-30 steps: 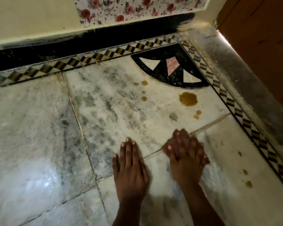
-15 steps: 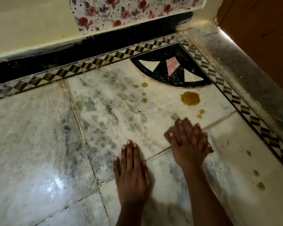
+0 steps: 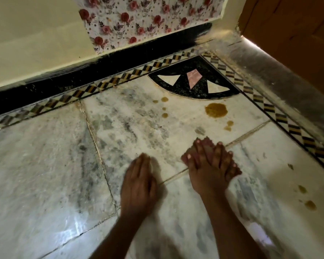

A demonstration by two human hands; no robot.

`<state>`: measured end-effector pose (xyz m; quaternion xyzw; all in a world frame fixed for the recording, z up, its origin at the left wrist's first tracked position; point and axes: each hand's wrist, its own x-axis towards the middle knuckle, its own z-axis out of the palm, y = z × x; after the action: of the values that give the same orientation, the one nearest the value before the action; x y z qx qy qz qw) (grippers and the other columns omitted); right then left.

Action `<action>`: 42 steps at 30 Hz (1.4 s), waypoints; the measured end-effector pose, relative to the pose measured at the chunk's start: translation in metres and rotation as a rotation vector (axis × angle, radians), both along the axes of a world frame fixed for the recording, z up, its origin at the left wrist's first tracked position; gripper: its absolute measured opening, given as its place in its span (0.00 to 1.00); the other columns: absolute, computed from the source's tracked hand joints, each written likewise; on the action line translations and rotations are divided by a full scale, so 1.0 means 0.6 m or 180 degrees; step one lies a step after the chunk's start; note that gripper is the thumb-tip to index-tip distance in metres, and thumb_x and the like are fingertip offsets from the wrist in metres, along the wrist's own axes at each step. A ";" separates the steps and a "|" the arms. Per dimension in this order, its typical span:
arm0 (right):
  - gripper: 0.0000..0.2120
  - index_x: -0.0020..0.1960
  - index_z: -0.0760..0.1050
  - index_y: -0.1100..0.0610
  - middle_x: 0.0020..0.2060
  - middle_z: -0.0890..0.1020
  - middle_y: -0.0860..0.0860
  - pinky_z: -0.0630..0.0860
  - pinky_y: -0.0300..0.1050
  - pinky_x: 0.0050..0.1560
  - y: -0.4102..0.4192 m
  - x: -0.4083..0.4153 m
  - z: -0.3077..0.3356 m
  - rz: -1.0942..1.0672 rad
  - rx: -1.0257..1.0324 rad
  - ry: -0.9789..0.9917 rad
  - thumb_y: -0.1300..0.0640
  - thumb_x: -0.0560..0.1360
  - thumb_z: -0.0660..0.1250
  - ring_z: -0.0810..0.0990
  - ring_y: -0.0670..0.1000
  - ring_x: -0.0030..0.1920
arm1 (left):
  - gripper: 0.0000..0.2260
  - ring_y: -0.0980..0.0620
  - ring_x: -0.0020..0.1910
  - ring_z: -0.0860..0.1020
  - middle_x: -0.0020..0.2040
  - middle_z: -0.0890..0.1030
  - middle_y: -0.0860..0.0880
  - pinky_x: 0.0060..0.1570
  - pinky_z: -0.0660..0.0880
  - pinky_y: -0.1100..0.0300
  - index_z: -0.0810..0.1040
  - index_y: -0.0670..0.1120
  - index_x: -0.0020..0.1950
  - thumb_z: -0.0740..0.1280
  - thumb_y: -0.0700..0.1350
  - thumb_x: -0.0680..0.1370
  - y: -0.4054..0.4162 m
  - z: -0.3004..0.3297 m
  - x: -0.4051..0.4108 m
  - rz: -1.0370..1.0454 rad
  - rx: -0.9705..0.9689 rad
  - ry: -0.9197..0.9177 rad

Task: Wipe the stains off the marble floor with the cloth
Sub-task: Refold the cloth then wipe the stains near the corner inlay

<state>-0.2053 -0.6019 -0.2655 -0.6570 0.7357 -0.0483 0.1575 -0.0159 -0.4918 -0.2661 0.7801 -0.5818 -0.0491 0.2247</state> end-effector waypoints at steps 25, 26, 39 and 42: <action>0.32 0.82 0.57 0.30 0.86 0.58 0.51 0.53 0.67 0.81 -0.124 0.141 -0.009 0.1071 -0.0556 0.0334 0.27 0.79 0.49 0.55 0.64 0.85 | 0.30 0.46 0.87 0.57 0.88 0.57 0.49 0.84 0.55 0.43 0.62 0.50 0.87 0.52 0.60 0.85 -0.124 -0.013 0.172 0.1016 0.0421 -0.0275; 0.33 0.83 0.57 0.31 0.86 0.57 0.53 0.50 0.68 0.82 -0.155 0.165 -0.011 0.0770 -0.0558 0.0287 0.28 0.79 0.48 0.53 0.65 0.85 | 0.30 0.46 0.87 0.56 0.88 0.57 0.50 0.85 0.54 0.44 0.62 0.50 0.87 0.51 0.60 0.86 -0.125 -0.014 0.172 0.1001 0.0432 -0.0282; 0.34 0.78 0.33 0.22 0.86 0.34 0.45 0.37 0.63 0.83 -0.231 0.176 0.019 0.1443 0.0270 0.0438 0.22 0.75 0.37 0.35 0.58 0.85 | 0.29 0.44 0.87 0.58 0.88 0.58 0.48 0.83 0.59 0.39 0.63 0.49 0.86 0.55 0.58 0.86 -0.123 -0.027 0.173 0.0991 0.0319 -0.0383; 0.31 0.82 0.39 0.27 0.87 0.36 0.50 0.35 0.69 0.82 -0.296 0.279 0.009 0.0904 0.0286 0.0082 0.26 0.81 0.43 0.34 0.63 0.85 | 0.29 0.44 0.87 0.58 0.88 0.59 0.48 0.83 0.59 0.39 0.65 0.49 0.86 0.55 0.58 0.86 -0.124 -0.032 0.175 0.1033 0.0258 -0.0432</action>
<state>-0.0382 -0.7793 -0.2602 -0.7473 0.6387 0.0159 0.1825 0.0890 -0.5661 -0.2856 0.8737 -0.4596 0.0171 0.1584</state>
